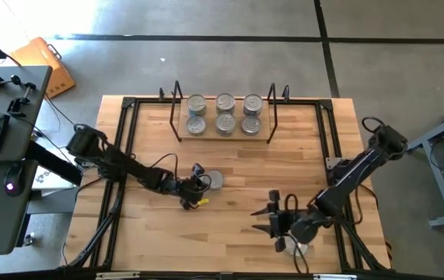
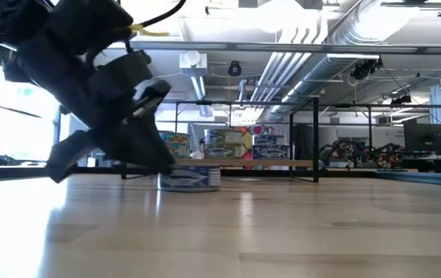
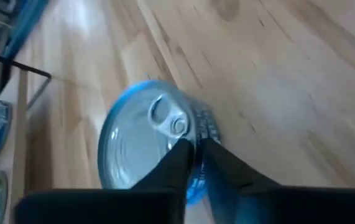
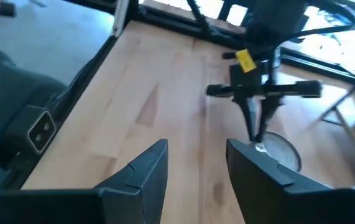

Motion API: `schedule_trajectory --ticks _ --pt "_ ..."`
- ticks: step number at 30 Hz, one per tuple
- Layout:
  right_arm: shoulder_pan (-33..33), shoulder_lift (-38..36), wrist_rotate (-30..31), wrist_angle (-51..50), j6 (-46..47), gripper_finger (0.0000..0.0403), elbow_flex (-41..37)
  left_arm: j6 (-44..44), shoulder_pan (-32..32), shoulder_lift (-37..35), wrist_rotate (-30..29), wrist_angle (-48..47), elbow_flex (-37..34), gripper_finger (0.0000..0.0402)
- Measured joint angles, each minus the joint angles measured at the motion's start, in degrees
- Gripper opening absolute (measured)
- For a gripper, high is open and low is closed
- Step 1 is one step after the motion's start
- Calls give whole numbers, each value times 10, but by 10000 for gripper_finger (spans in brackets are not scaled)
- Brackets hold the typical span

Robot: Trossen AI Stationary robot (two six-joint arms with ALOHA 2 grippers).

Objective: Stack canned seafood by type on shelf
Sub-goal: Stack the blue tuna can on top of the blue tuna can on the shelf

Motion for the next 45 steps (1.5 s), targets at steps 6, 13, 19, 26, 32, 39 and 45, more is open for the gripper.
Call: schedule_trajectory --ticks 6,13,19,26,32,39,45 --pt "42 -24 71 -30 48 156 0 15 8 15 -8 27 33 4" --pt "80 -24 128 -52 90 156 0 109 33 15 42 -39 109 0" --pt "99 -24 155 -85 132 156 0 173 58 14 23 -115 169 1" --pt "106 -24 179 -136 190 156 0 188 86 13 49 -111 223 1" --pt "106 -24 181 -147 201 156 0 194 134 13 67 -85 263 1" --pt "106 -24 190 -149 201 156 0 218 208 53 111 -62 332 1" --pt "106 -24 190 -150 205 156 0 229 254 117 114 -66 403 1"
